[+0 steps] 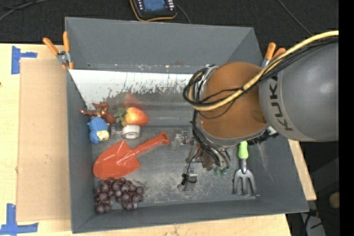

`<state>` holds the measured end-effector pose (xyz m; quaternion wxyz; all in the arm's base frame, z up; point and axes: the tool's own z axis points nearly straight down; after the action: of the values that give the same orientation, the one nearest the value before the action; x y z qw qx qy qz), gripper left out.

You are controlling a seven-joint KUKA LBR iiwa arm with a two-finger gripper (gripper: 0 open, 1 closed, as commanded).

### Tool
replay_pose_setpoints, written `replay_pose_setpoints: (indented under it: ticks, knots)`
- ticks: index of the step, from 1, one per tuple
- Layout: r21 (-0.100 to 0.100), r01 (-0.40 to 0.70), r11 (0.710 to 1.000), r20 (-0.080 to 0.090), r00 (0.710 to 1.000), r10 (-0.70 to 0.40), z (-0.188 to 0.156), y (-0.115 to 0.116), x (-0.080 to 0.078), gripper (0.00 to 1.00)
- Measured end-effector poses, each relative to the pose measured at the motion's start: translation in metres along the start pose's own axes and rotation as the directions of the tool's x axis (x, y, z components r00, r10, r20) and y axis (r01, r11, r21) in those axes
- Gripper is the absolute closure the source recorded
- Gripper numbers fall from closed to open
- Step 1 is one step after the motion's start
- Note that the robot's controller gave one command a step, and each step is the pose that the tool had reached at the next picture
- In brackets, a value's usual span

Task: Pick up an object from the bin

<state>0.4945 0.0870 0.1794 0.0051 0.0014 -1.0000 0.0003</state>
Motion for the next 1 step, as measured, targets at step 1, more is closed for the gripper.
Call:
replay_pose_setpoints:
  ticks: [1]
  knots:
    - [-0.001,-0.005,1.000,0.008,1.000,0.005,-0.0041,-0.0007,-0.0018,0.00]
